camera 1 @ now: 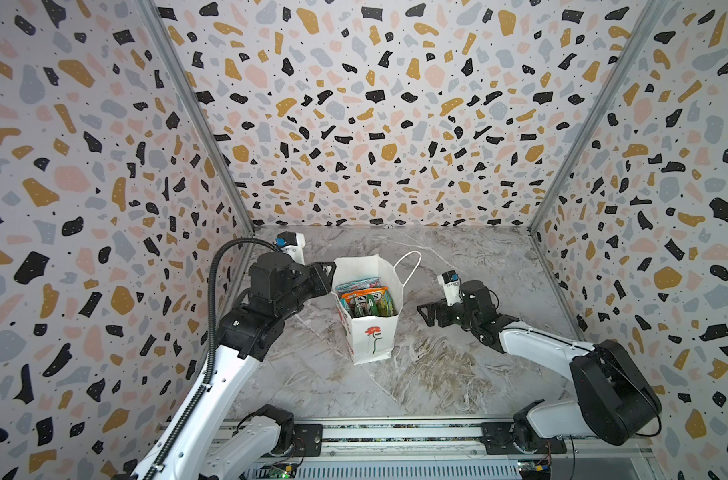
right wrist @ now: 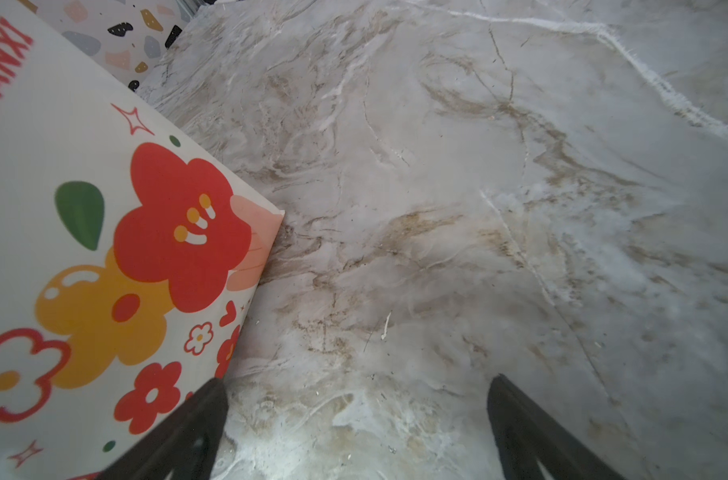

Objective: Take the snacks out of the paper bag
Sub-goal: 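Reach the left gripper to the bag's rim while the right gripper approaches the bag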

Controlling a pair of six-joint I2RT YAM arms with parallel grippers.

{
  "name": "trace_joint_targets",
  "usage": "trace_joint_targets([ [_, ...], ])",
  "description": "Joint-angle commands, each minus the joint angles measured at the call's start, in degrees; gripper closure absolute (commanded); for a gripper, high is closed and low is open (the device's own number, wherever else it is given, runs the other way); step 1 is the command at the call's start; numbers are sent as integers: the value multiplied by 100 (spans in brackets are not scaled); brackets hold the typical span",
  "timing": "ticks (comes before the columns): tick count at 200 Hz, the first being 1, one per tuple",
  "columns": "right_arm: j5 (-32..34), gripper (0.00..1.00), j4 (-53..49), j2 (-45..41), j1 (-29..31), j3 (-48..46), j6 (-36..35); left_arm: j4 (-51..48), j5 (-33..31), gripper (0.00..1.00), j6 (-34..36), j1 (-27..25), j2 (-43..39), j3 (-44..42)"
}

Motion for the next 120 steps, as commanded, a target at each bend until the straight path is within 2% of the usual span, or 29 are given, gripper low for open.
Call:
trace_joint_targets([
  [1,-105,1,24,60,107,-1,4,337,-112,92,147,-29,1,-6],
  [7,-124,1,24,83,139,-1,-7,338,-121,100,171,-25,20,16],
  [48,-302,1,133,266,394,-24,56,455,70,100,329,-21,296,202],
  [96,-618,1,684,578,810,-60,247,526,166,100,1063,-28,1043,922],
  [120,-714,1,1008,792,988,1,357,915,568,100,1424,-23,1406,1168],
])
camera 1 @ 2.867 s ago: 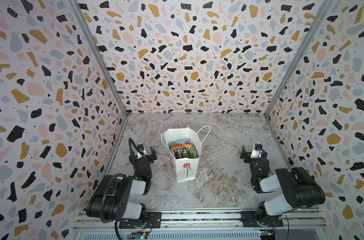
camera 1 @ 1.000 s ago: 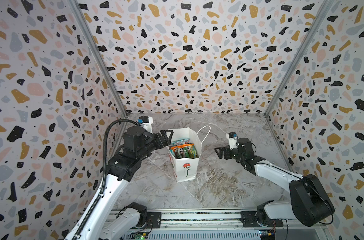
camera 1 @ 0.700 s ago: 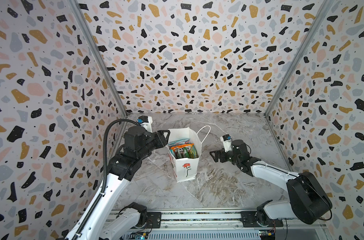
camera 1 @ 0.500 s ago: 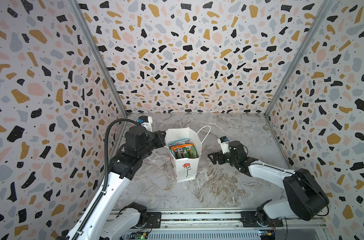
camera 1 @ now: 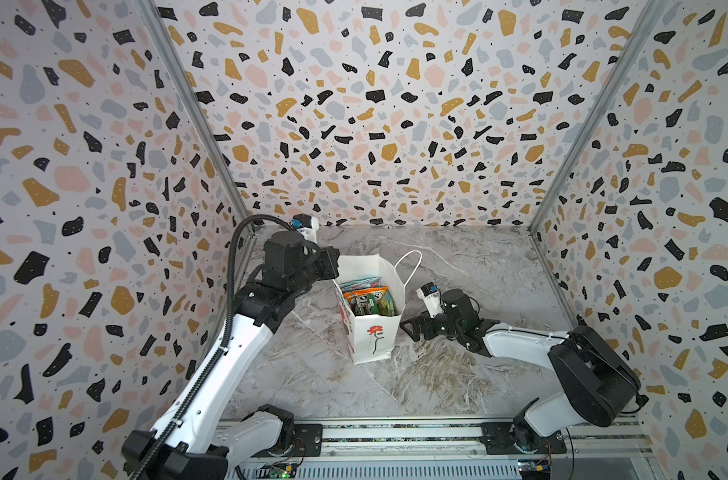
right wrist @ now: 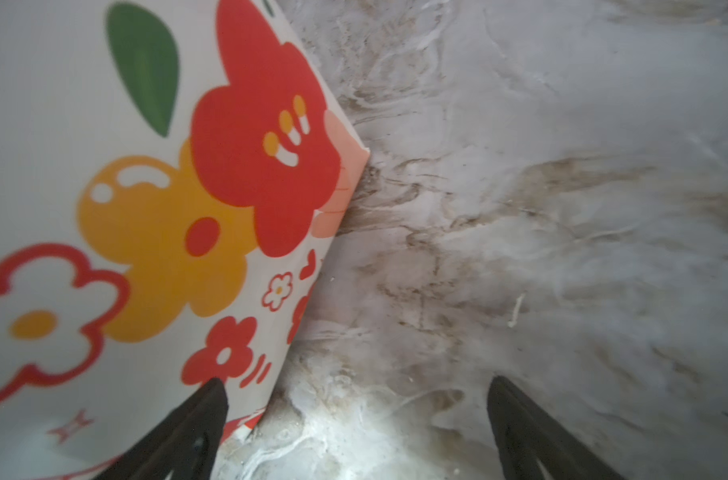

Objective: Take the snacks out of the paper bag
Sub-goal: 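Reach the left gripper to the bag's rim while the right gripper approaches the bag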

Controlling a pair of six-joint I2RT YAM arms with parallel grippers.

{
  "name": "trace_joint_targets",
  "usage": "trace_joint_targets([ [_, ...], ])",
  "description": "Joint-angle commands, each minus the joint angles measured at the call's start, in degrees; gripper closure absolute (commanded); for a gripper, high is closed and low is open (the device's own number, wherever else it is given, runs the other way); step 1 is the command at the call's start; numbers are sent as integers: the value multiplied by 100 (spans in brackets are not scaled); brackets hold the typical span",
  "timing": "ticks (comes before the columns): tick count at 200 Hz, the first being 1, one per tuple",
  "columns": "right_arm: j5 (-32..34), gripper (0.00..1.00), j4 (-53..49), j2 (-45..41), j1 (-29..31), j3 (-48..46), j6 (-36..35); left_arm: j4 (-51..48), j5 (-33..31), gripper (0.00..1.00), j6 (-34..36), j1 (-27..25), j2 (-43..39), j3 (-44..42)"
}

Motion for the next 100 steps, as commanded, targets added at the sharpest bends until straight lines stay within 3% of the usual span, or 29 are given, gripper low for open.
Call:
trace_joint_targets([
  [1,-202,1,462,121,161,26,174,746,426,100,567,-26,229,348],
  [41,-166,1,993,635,424,275,445,1247,730,100,778,-21,1001,957],
  [100,174,1,1941,1589,636,894,908,994,1222,100,1177,-27,2228,2271],
])
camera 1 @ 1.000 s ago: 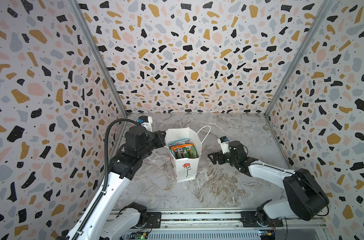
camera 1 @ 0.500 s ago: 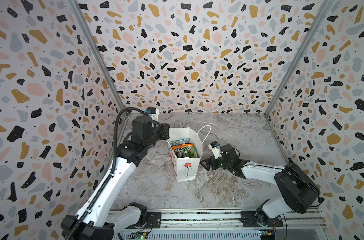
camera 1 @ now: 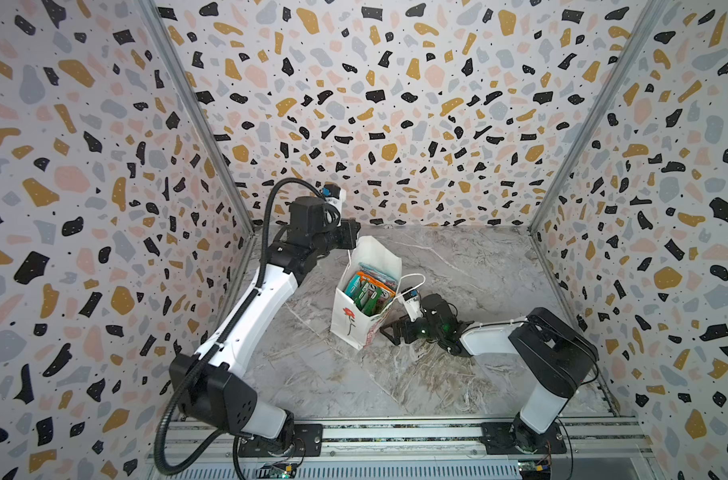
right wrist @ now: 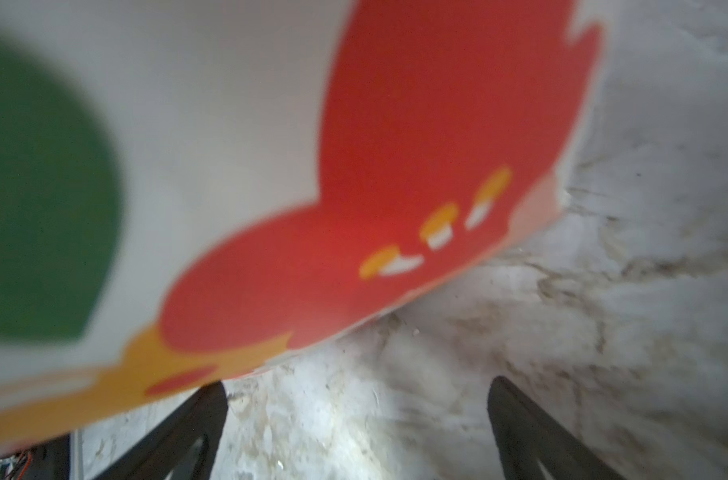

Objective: Take the snacks out of the paper bag
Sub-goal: 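Reach the left gripper to the bag's rim while the right gripper approaches the bag, then grip the bag rim with the left gripper and tilt it open toward the right gripper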

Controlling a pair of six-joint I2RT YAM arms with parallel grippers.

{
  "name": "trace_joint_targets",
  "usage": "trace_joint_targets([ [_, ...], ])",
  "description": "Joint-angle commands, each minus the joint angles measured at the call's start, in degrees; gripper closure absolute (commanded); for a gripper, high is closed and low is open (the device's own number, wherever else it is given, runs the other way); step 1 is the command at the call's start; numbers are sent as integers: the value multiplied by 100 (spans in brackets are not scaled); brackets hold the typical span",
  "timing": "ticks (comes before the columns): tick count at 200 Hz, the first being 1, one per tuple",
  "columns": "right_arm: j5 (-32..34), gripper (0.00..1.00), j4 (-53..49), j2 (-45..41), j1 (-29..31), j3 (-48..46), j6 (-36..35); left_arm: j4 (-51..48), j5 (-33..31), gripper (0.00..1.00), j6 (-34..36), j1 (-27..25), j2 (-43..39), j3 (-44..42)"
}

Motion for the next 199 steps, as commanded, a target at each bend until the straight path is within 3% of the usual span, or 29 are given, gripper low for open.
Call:
trace_joint_targets([
  [1,273,1,596,228,66,405,245,579,423,100,286,-21,202,558],
  [77,359,1,1262,1679,68,1901,395,-476,1095,100,1035,-68,1312,2250],
  [102,246,1,1150,1909,68,2209,430,-675,1139,100,1212,-166,1455,2398],
  [165,1006,1,858,557,-177,280,199,-231,488,100,1289,-860,809,923],
  [199,1687,1,-103,-552,-670,-650,91,71,353,100,1141,-1202,360,204],
])
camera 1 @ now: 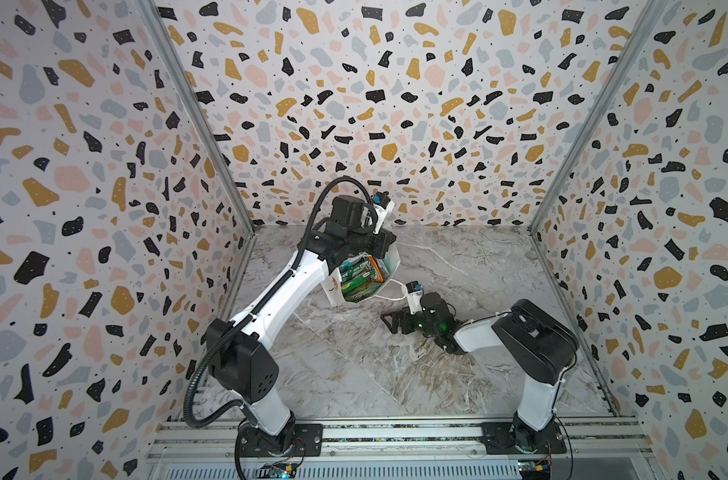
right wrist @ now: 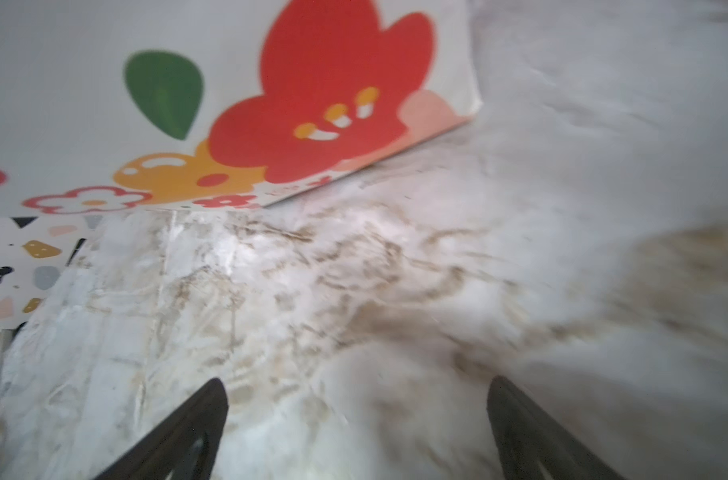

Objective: Take the snacks out of the paper bag
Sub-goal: 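Grip the bag rim with the left gripper and tilt it open toward the right gripper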

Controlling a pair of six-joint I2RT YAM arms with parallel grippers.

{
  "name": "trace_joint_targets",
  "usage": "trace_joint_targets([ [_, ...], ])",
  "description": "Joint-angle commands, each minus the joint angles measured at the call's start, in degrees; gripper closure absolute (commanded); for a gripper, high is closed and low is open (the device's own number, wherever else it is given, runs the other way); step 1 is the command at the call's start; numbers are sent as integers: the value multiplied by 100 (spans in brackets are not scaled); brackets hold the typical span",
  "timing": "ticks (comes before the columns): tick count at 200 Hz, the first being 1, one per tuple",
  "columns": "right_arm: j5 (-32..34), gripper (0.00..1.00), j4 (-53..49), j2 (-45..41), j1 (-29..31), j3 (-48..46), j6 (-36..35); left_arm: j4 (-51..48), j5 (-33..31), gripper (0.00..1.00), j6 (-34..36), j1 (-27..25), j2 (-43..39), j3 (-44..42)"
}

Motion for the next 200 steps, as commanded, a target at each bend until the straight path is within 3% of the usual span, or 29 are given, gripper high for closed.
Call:
trace_joint_targets([
  [1,726,1,-834,-777,-345,-379,-171,637,-44,100,-101,-196,-443,-336],
  [53,1848,1,-2423,-2395,-936,-480,-576,991,99,100,-477,-620,-795,-856],
  [75,1759,1,-2814,-2917,-993,-278,-792,1039,-100,100,-577,-650,-872,-938],
  [121,63,1,-2860,-3792,-925,-11,-1232,1234,-293,100,-755,-654,-958,-987],
  [163,-1269,5,-2717,-4153,-460,206,-1605,1315,-285,100,-705,-650,-911,-1021],
  [200,-1604,12,-2890,-3797,100,540,-1892,1443,-582,100,-698,-656,-927,-1120],
])
